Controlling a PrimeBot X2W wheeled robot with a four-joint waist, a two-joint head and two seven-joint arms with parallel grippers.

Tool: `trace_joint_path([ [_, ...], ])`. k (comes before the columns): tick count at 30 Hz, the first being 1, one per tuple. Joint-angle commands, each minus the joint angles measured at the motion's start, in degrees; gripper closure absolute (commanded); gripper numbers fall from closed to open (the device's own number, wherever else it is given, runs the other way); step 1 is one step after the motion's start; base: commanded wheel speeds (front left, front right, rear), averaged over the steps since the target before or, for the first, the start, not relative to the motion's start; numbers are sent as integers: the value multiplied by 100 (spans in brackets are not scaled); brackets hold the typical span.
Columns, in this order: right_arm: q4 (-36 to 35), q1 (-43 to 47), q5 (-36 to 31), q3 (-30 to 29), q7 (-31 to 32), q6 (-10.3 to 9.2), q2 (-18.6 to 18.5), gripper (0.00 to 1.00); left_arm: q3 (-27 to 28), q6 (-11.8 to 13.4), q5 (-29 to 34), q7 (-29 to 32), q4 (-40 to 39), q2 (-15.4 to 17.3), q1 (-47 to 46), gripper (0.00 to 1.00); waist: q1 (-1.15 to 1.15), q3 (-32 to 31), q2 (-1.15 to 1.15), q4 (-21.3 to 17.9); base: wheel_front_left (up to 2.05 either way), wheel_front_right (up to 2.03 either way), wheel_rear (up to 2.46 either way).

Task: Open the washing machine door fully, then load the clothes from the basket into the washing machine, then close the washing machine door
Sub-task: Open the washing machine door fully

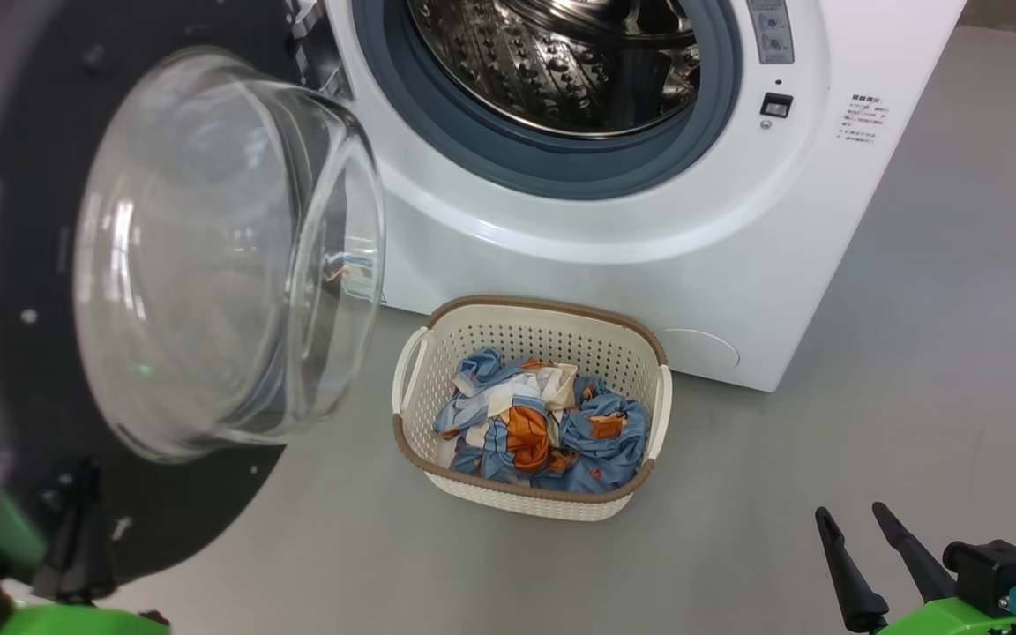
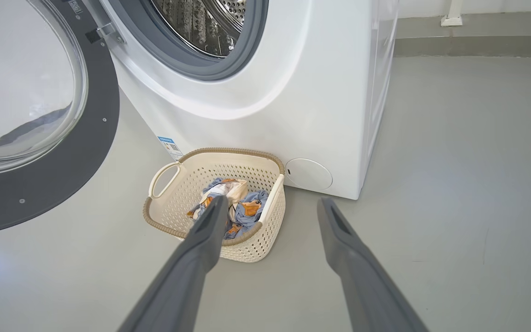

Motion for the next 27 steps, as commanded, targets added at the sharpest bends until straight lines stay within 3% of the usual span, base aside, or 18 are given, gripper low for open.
trace_joint_path([
  [1,-125,-187,-99,97,-70,9,-113,0,382,33,47,-38,-76,262,-448,100,0,29,0,-5,0,0,0],
  [11,-138,-269,-128,110,-70,9,-150,0,1122,33,150,-38,635,406,-1122,100,0,139,0,-35,0,0,0],
  [27,-193,-468,-185,178,-70,9,-200,0,1986,-40,537,-38,2128,1153,-2242,100,0,435,0,-204,0,0,0],
])
